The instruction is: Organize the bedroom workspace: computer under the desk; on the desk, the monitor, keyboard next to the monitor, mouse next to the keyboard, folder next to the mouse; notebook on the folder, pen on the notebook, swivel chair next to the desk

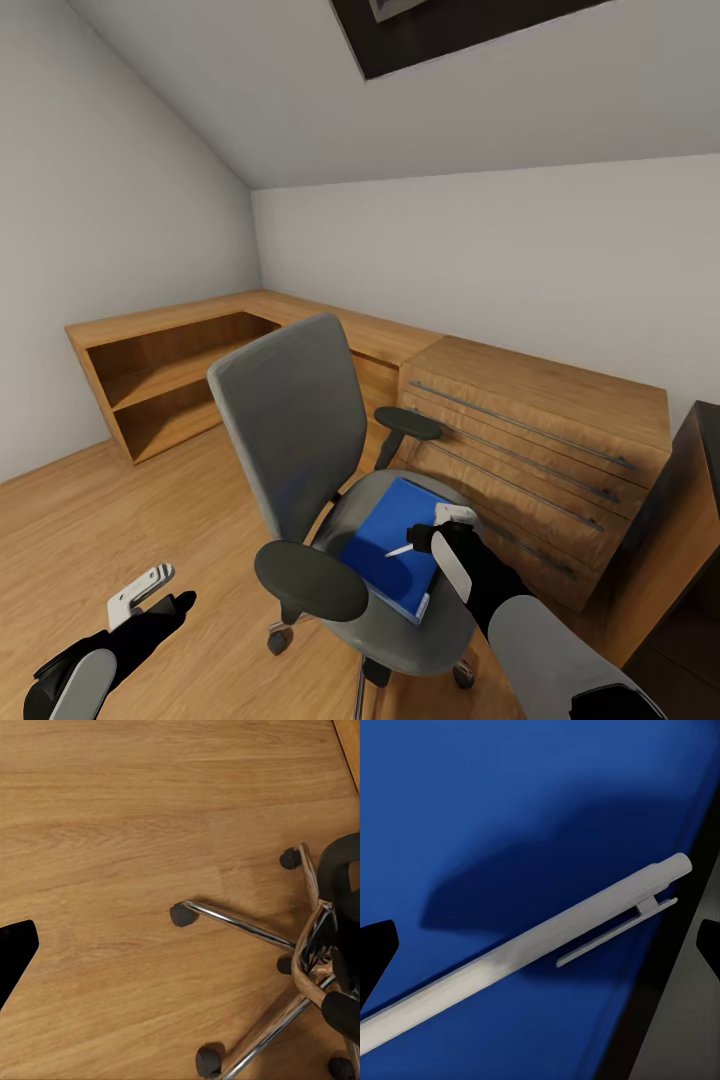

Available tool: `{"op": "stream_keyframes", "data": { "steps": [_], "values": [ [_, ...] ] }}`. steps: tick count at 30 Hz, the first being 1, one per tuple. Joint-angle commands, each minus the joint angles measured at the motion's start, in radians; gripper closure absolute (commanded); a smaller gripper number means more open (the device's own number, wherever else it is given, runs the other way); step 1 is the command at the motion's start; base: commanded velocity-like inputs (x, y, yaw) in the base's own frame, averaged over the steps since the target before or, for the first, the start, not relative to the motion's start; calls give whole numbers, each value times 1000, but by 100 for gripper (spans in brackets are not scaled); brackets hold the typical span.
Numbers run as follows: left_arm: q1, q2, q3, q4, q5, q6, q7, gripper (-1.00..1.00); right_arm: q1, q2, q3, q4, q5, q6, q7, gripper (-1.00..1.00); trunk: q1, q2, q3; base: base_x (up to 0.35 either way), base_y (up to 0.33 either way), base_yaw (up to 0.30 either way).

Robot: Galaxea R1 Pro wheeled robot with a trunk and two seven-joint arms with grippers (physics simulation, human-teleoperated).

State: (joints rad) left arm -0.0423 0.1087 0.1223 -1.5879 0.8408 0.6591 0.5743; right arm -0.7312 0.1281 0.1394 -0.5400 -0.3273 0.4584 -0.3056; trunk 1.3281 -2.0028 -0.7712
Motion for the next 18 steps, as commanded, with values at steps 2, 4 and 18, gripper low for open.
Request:
{"op": "stream_keyframes", "data": {
  "steps": [2,4,18],
  "values": [
    [-1,0,0,-1,11,2,10,-100,-1,-1,6,-2,-10,3,-10,-100,0,0,-1,0,0,0],
    [-1,0,0,-1,11,2,10,-100,-1,-1,6,-2,-10,3,-10,-100,0,0,-1,73,40,0],
    [-1,2,0,-1,11,2,9,-100,-1,-1,6,-2,-10,3,-10,-100,0,0,-1,18,10,0]
  ]
}}
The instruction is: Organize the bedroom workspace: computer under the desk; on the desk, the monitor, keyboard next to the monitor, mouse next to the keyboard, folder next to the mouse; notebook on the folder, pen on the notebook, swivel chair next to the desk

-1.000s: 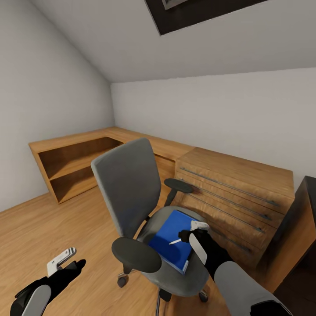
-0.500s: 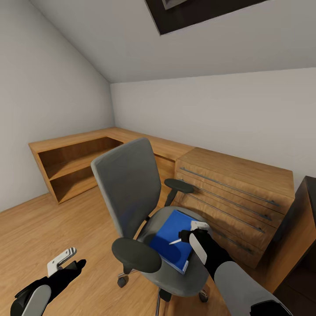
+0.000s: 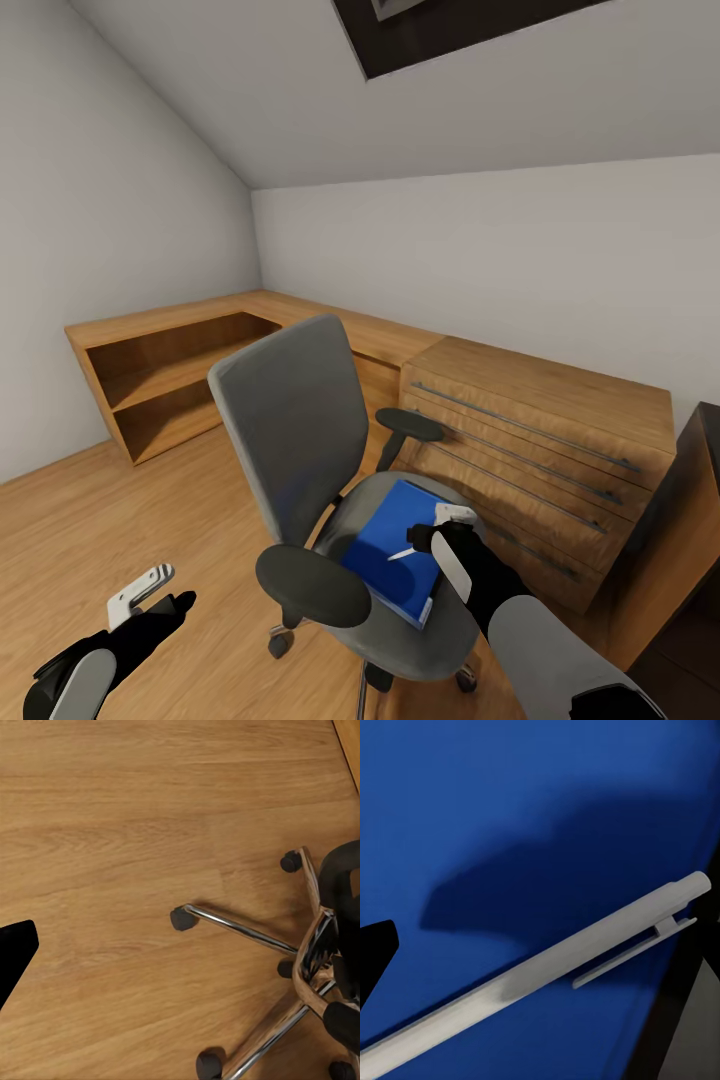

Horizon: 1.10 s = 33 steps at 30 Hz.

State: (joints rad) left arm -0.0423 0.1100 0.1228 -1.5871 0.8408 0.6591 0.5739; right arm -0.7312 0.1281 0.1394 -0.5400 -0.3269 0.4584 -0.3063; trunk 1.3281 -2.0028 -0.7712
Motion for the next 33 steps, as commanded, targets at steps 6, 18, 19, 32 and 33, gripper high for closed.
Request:
{"op": "stream_keyframes", "data": {
  "steps": [6,18,19,32,33],
  "values": [
    [-1,0,1,-1,10,2,10,-100,-1,-1,6,-2,-11,3,-10,-100,0,0,-1,0,0,0],
    [-1,0,2,-1,11,2,16,-100,-1,0,8,-6,-10,3,-8,-100,15,-28,-14,0,0,0],
    [-1,0,2,-1,11,2,15,-100,-1,0,8,-6,-10,3,-8,-100,15,-28,-14,0,0,0],
    [-1,0,1,-2,11,2,13,-100,-1,-1,7,-6,-11,4,-8,-100,15,-28,-14,0,0,0],
    [-1,-1,1,-1,11,2,13,-100,-1,-1,7,-6,-11,5,-8,-100,15,-28,-14,0,0,0]
  ]
}}
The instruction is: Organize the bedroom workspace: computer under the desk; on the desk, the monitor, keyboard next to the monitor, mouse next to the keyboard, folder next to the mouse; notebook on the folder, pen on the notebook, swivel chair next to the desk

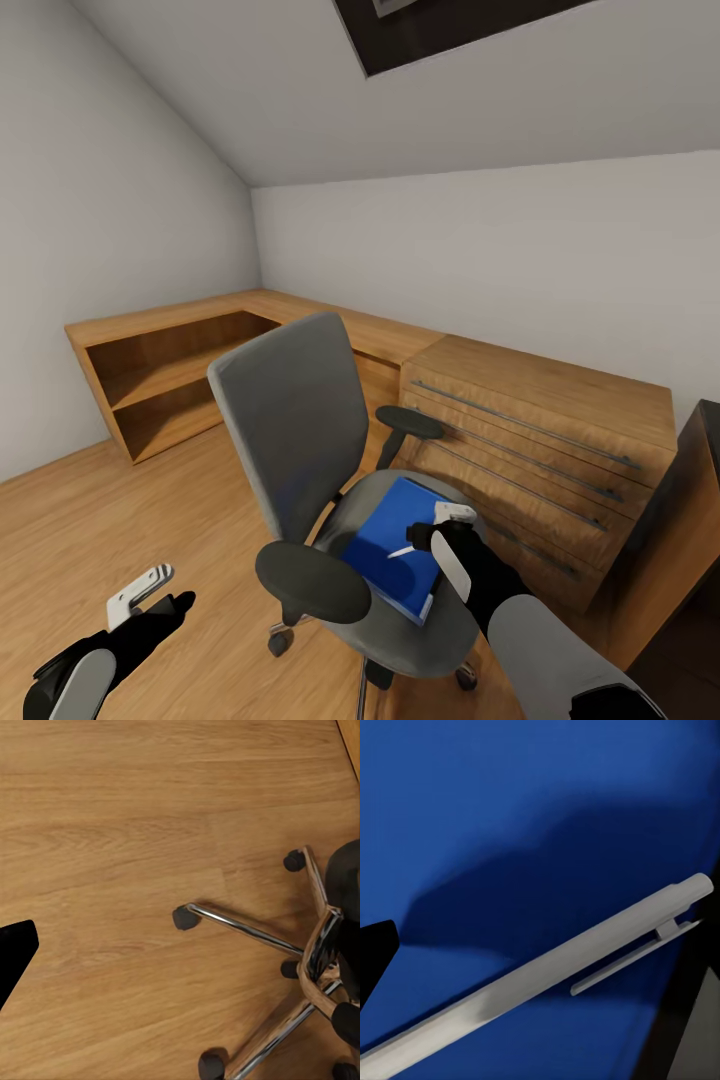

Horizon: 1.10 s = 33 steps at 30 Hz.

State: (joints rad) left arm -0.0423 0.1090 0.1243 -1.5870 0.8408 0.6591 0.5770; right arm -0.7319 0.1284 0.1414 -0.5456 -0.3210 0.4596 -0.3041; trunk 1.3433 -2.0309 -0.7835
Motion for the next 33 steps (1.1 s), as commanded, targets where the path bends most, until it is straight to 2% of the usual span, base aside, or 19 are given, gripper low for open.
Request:
{"op": "stream_keyframes", "data": {
  "steps": [1,16,17,33],
  "values": [
    [-1,0,0,-1,11,2,9,-100,0,-1,5,-1,-17,4,-10,-100,0,0,-1,0,0,0],
    [-1,0,-1,-1,11,2,8,-100,0,-1,6,0,-17,4,-12,-100,0,0,-1,0,0,0],
    [-1,0,-1,-1,11,2,8,-100,0,0,6,0,-16,4,-12,100,0,0,-1,0,0,0],
    [-1,0,-2,-1,11,2,7,-100,0,-1,6,0,-16,4,-12,100,0,0,-1,0,0,0]
  ]
}}
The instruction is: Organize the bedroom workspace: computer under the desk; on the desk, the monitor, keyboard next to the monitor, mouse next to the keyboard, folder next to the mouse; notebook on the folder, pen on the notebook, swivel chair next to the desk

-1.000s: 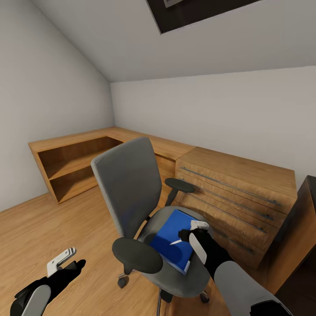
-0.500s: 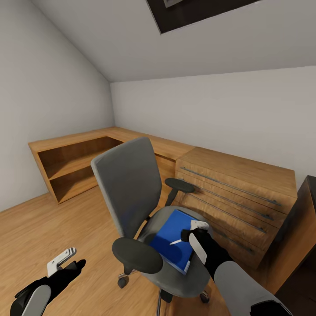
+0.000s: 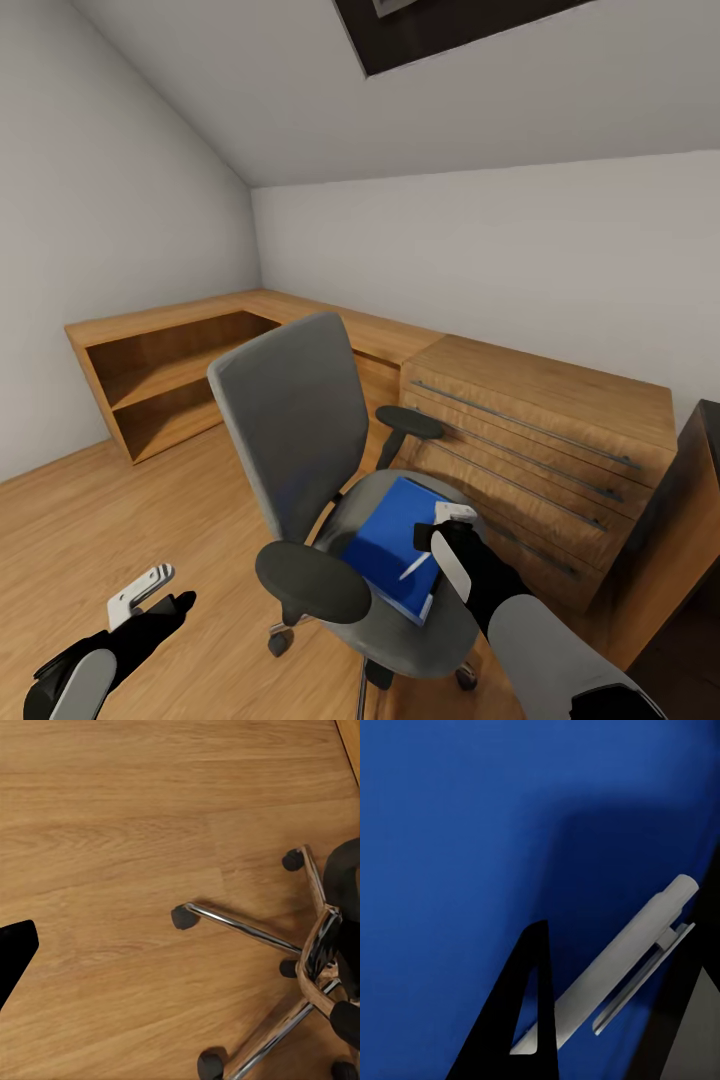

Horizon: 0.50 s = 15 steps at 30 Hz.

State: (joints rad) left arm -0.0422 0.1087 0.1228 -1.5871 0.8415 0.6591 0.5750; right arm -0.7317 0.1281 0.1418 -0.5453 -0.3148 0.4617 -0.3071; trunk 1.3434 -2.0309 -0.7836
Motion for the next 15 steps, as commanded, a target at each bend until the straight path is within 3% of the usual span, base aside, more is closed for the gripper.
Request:
{"op": "stream_keyframes", "data": {
  "steps": [1,15],
  "values": [
    [-1,0,0,-1,11,2,9,-100,0,-1,5,-1,-23,2,-9,100,0,0,-1,0,0,0],
    [-1,1,0,-1,13,4,6,-100,0,-1,5,-1,-22,2,-9,100,0,0,-1,0,0,0]
  ]
}}
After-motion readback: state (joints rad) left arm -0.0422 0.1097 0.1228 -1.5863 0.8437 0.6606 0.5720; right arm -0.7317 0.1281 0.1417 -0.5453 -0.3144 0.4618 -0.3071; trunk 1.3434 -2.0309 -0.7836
